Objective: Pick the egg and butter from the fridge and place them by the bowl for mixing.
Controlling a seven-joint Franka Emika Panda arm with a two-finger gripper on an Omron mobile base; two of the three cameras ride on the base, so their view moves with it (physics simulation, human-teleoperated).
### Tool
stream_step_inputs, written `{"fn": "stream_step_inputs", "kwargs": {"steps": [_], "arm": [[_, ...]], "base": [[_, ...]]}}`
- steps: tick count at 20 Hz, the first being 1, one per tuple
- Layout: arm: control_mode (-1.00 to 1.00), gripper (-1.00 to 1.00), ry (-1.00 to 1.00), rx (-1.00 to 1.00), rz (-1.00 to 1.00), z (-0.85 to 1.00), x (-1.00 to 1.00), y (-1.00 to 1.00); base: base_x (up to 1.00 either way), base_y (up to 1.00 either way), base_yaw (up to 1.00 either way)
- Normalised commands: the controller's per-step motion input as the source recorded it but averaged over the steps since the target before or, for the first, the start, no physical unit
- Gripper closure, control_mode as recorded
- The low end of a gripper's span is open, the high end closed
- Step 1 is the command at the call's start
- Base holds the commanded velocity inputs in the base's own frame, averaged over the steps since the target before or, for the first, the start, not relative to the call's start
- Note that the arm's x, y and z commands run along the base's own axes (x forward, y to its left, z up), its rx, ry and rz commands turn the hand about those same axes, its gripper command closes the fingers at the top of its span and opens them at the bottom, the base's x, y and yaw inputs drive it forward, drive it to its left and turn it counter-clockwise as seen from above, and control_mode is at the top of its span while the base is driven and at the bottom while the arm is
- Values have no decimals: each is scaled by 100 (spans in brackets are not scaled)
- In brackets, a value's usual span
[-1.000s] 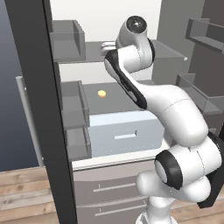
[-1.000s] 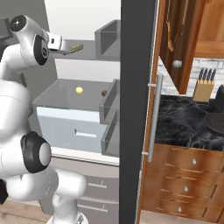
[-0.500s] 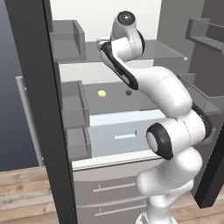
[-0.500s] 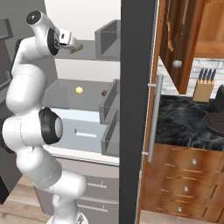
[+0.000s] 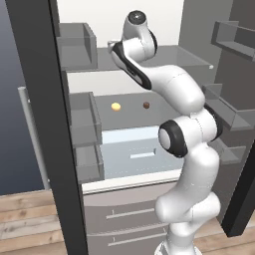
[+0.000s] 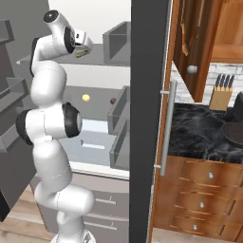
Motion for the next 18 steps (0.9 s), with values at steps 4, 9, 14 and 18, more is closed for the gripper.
{"fn": "stream_step_inputs", "kwargs": {"steps": [4,9,14,18], "arm": [[-100,-100,0,0,0,-20,57,1],[-100,-100,0,2,-1,-7,55,3],[-100,-100,0,7,-6,-8,20,5],[-100,-100,0,12,-7,-28,-3,0]], "base": [[0,0,0],[0,0,0],[0,0,0],[0,0,0]]}}
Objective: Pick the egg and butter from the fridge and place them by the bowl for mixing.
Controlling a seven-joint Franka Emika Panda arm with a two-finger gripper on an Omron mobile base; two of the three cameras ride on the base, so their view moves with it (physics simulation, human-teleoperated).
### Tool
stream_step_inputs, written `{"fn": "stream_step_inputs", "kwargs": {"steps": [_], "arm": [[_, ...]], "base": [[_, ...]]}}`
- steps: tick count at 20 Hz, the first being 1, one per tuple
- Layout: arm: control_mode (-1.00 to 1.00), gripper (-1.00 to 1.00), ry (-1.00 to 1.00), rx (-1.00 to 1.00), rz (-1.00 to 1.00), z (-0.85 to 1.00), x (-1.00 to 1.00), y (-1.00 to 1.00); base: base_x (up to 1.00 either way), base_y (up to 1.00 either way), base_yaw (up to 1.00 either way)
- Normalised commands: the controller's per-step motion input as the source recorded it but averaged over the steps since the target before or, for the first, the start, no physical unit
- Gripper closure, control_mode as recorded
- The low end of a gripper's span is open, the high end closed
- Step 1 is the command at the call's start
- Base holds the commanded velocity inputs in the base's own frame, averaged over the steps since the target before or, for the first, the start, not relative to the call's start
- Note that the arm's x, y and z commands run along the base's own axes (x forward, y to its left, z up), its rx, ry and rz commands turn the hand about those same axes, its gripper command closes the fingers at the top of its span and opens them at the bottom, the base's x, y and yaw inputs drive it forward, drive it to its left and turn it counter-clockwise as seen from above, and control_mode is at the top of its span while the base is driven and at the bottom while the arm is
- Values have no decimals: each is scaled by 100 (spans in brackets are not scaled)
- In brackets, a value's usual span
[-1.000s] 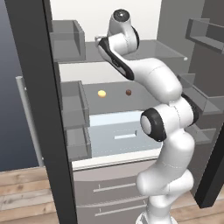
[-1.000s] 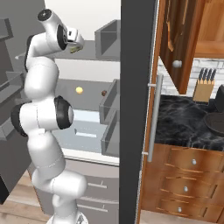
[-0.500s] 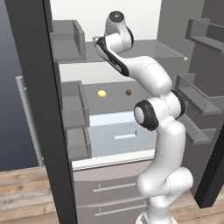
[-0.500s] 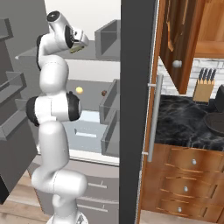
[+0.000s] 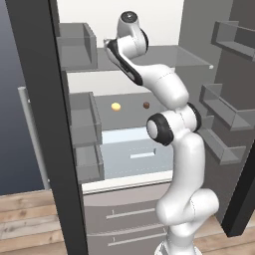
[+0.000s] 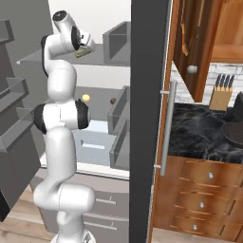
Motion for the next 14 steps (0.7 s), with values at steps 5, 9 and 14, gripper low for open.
{"fn": "stream_step_inputs", "kwargs": {"steps": [5,9,14], "arm": [[-100,-100,-5,8,-2,-55,-20,0],[-100,-100,-11,0,0,-61,-7,-8],[-100,100,-10,0,0,-17,3,-2]], "base": [[0,0,0],[0,0,0],[0,0,0]]}}
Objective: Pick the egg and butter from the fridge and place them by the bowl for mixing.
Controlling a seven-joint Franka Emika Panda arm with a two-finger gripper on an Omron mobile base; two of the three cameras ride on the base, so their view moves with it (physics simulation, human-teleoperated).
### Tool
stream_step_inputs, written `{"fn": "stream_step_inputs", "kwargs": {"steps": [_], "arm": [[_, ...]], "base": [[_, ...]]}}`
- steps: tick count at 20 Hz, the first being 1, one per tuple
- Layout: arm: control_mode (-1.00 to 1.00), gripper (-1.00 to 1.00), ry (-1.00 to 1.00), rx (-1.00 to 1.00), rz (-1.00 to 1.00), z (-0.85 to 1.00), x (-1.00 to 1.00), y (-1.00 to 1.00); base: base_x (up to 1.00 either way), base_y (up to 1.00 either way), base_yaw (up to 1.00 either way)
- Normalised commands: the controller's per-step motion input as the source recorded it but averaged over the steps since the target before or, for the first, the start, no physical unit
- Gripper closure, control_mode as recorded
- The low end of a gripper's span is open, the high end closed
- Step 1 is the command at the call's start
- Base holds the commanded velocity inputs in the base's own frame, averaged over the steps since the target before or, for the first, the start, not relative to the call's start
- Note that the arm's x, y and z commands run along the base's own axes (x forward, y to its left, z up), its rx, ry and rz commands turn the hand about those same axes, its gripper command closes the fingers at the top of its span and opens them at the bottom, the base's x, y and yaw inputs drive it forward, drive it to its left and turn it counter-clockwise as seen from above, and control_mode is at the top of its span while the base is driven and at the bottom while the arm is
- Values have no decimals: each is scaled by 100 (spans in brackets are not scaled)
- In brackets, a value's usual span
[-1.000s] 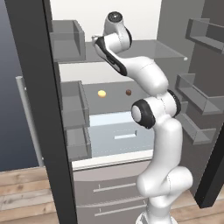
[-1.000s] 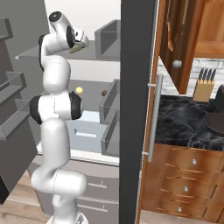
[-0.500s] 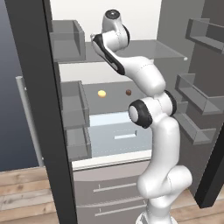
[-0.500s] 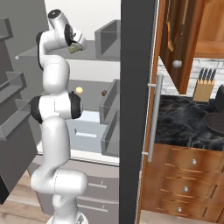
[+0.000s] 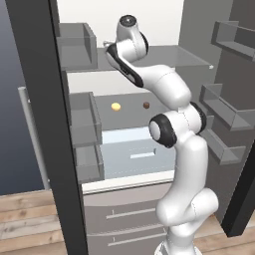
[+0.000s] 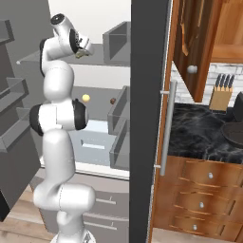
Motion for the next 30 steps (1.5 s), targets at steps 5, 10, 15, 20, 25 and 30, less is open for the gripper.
{"fn": "stream_step_inputs", "kwargs": {"steps": [5,10,15,20,25,30], "arm": [[-100,100,0,0,0,0,1,0],[-100,100,-27,0,0,16,-4,0],[-100,100,-24,2,0,19,-63,-4],[-100,100,-37,1,0,1,-100,-31],[-100,100,-23,3,-6,0,-100,-70],[-100,100,0,1,-13,2,-100,-40]], "base": [[0,0,0],[0,0,0],[0,0,0],[0,0,0],[0,0,0],[0,0,0]]}}
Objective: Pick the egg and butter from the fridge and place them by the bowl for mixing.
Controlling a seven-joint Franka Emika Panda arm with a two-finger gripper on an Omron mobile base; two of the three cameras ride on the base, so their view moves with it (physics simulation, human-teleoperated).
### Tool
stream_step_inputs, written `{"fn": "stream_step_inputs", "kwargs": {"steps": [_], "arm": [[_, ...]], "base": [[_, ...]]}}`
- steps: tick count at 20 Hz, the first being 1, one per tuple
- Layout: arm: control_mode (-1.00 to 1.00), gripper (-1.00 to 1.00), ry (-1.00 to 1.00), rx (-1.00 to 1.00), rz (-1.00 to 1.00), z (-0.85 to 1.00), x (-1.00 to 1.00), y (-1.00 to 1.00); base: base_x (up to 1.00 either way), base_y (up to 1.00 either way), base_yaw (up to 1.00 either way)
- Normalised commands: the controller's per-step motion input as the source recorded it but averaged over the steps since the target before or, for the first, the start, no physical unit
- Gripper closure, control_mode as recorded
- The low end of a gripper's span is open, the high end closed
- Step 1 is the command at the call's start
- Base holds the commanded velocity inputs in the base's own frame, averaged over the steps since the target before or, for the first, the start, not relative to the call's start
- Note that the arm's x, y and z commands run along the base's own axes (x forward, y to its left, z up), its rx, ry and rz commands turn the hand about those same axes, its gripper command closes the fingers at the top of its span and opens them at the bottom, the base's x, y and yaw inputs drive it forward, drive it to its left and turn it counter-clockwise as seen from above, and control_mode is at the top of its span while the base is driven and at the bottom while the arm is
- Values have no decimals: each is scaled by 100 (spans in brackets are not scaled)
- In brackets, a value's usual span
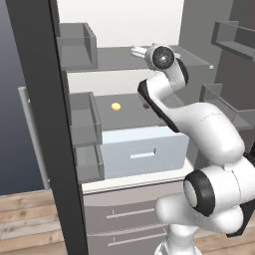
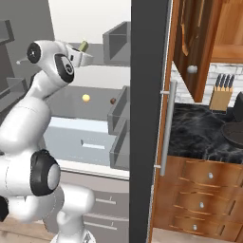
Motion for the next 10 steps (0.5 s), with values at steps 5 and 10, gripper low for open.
{"fn": "stream_step_inputs", "kwargs": {"steps": [5,10], "arm": [[-100,100,22,0,-14,1,-100,-8],[-100,100,39,0,-16,-3,-100,0]], "base": [[0,0,0],[0,0,0]]}}
